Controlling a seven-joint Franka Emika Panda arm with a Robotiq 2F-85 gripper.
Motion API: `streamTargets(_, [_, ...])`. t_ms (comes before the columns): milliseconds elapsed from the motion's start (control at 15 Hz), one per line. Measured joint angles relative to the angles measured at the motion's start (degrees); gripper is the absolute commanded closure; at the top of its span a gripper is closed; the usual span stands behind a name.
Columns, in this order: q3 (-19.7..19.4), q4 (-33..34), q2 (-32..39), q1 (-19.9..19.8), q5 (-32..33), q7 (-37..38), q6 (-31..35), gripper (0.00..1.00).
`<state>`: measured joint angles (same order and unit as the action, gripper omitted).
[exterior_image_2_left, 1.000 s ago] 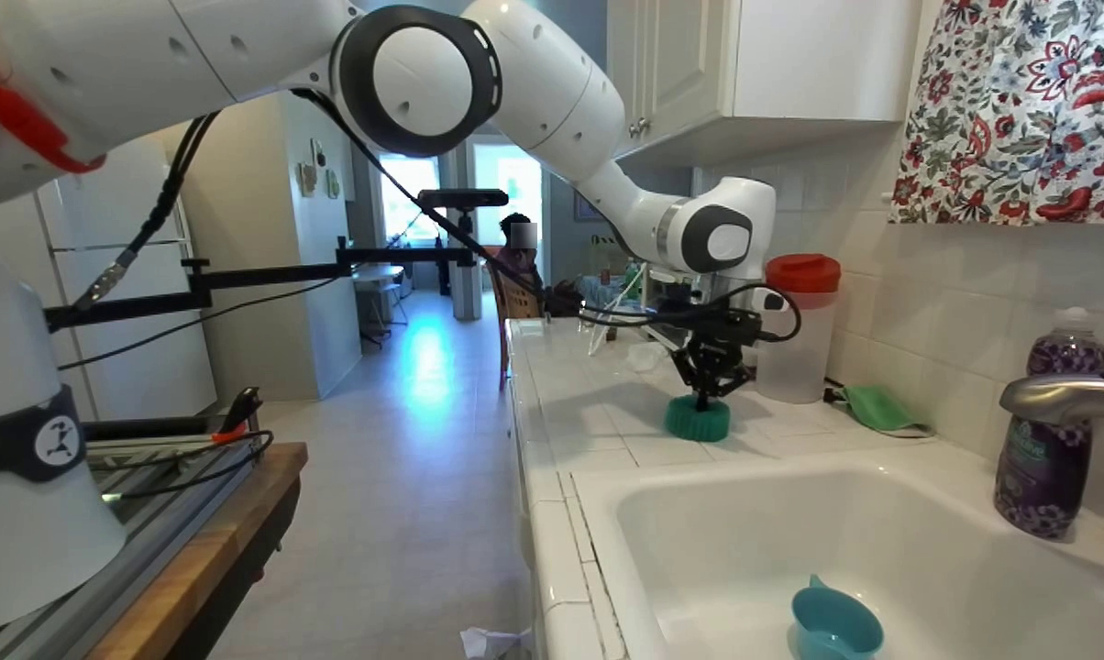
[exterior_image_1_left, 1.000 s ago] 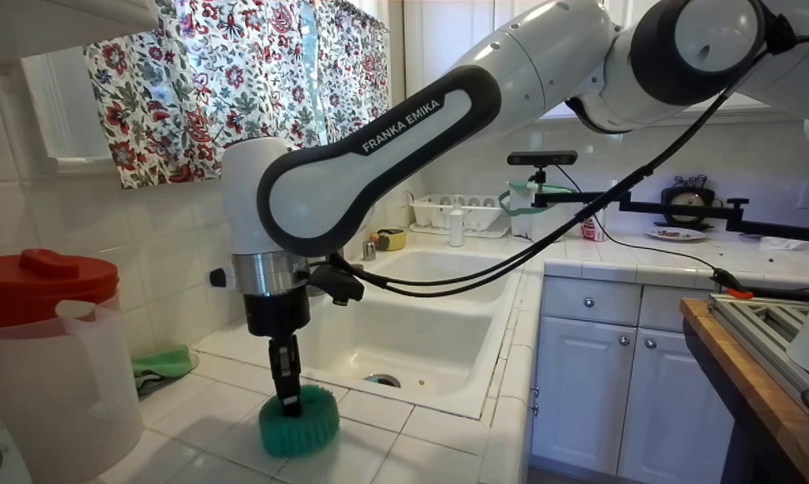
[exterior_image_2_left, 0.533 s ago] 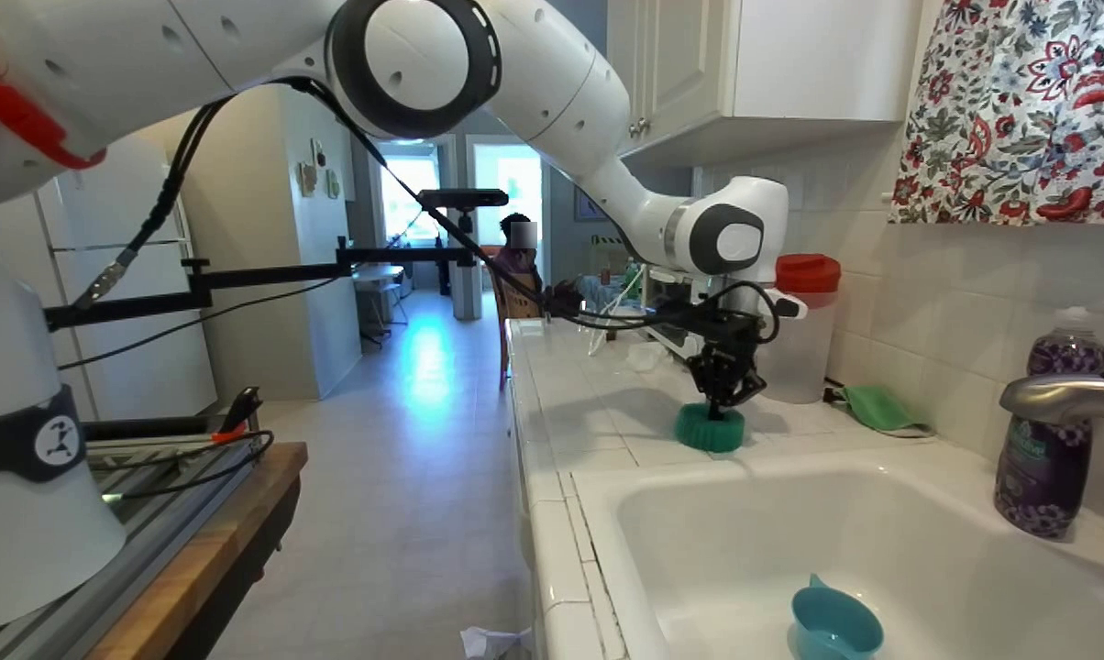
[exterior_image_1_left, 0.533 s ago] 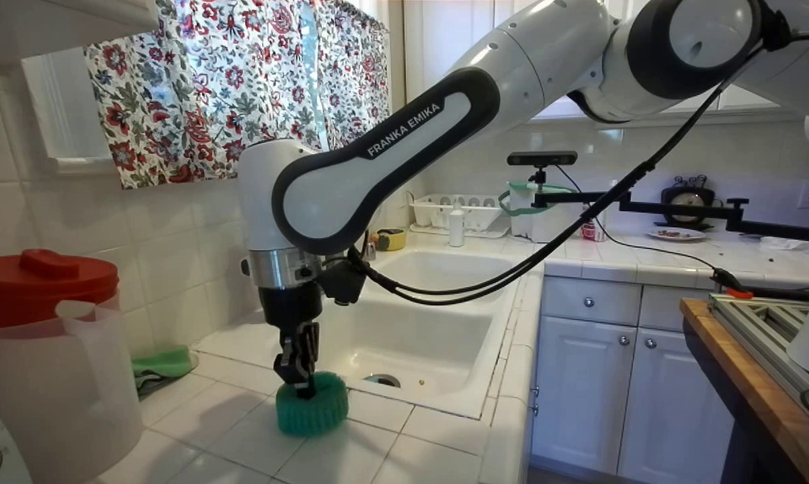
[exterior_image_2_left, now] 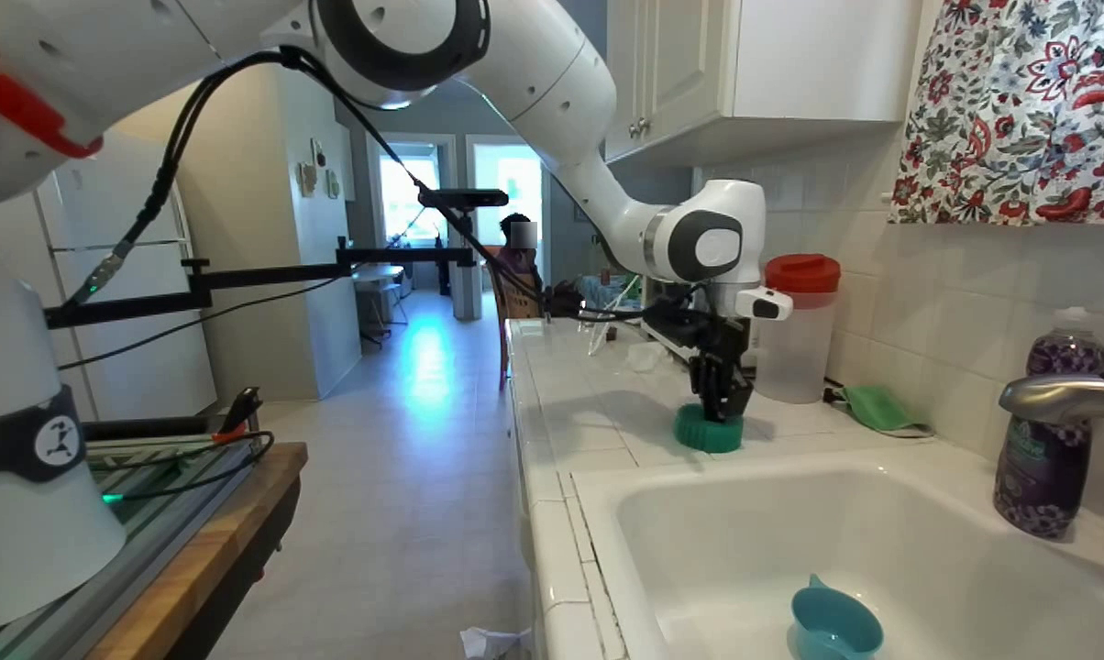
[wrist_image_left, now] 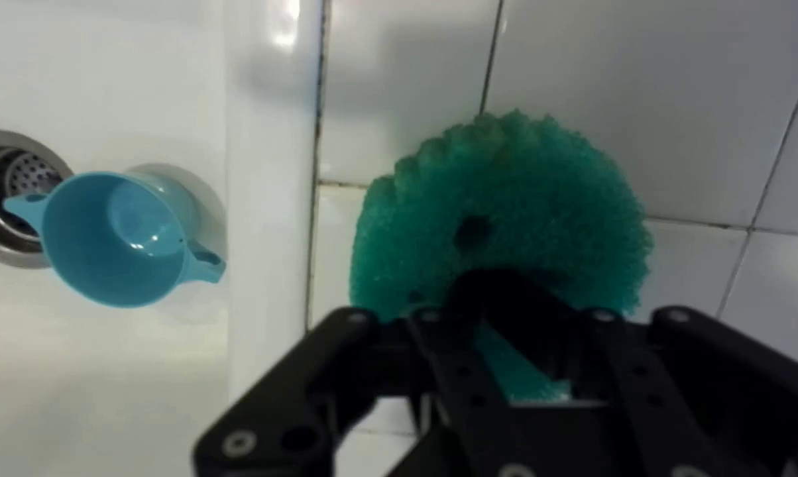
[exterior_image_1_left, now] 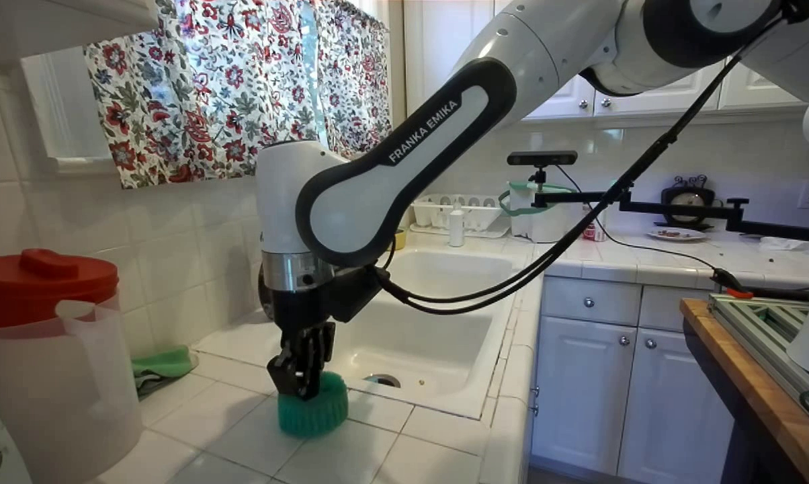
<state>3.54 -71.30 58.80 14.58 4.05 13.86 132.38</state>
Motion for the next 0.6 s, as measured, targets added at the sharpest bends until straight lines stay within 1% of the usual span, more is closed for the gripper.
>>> streamTargets(67, [-0.62, -1.78, -0.34, 0.47, 0.0, 1.77, 1.67, 0.59])
streamTargets(133, [-1.19, -3.55, -0.53, 0.92, 0.0, 3.33, 3.32, 0.62])
streamTargets(200, [-1.77, -5.35, -0.75, 1.34, 0.0, 4.97, 5.23, 0.43])
streamTargets(400, [-3.96, -11.01, -3.12, 3.13, 0.0, 9.61, 11.13, 0.24])
streamTargets(600, [-6.31, -15.99, -5.42, 5.29, 0.0, 13.03, 14.81, 0.02])
